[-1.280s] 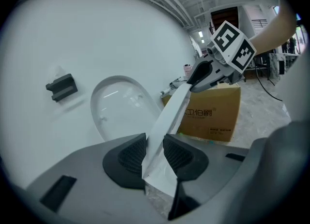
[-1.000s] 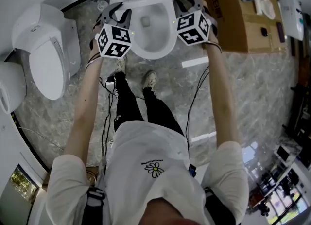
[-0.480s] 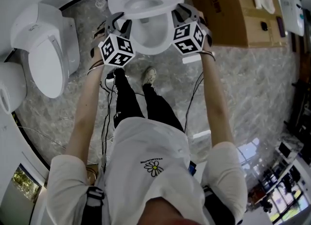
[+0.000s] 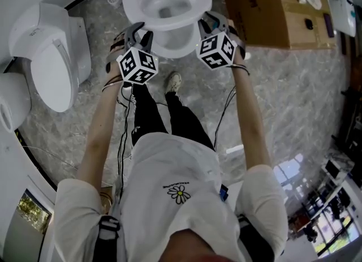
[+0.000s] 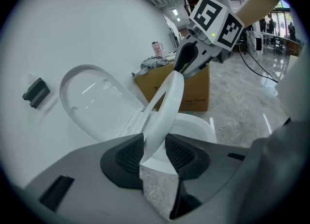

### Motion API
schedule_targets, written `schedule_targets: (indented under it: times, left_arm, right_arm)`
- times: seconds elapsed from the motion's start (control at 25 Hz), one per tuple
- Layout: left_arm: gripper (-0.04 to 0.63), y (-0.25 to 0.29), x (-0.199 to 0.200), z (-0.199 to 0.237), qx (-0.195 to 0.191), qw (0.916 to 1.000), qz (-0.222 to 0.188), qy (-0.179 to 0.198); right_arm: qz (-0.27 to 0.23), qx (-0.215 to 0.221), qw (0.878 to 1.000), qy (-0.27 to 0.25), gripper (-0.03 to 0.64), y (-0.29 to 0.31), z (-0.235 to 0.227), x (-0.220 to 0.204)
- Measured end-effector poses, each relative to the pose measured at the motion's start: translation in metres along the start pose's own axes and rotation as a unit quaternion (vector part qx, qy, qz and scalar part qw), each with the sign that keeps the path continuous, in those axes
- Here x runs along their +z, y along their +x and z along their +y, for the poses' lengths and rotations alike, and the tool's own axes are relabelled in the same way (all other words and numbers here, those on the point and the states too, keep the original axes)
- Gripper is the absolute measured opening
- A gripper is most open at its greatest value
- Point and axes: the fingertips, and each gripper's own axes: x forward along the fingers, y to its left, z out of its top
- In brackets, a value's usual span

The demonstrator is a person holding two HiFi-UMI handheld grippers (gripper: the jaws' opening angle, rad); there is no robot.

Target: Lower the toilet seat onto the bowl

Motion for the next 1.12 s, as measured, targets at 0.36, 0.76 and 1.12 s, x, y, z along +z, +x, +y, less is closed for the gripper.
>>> schedule_targets:
  times: [0.36, 0.76, 1.12]
  left_arm:
    - [0.169, 0.008, -0.019, -0.037, -0.063, 0.9975, 0.030, 0.012]
    - [0.176, 0.021, -0.042, -0.078, -0.137, 0.9881, 0.063, 0.031]
    - [0.176, 0.037, -0.068, -0.116, -0.190, 0.9762, 0.095, 0.045]
  right_arm:
    - [0.030, 0.036, 0.999, -0.008, 0.137, 0.005, 0.026, -0.033]
    - [0.073, 0.064, 0.995, -0.020, 0.144, 0.014, 0.057, -0.072]
    - [0.116, 0.108, 0.987, -0.017, 0.147, 0.028, 0.088, -0.111]
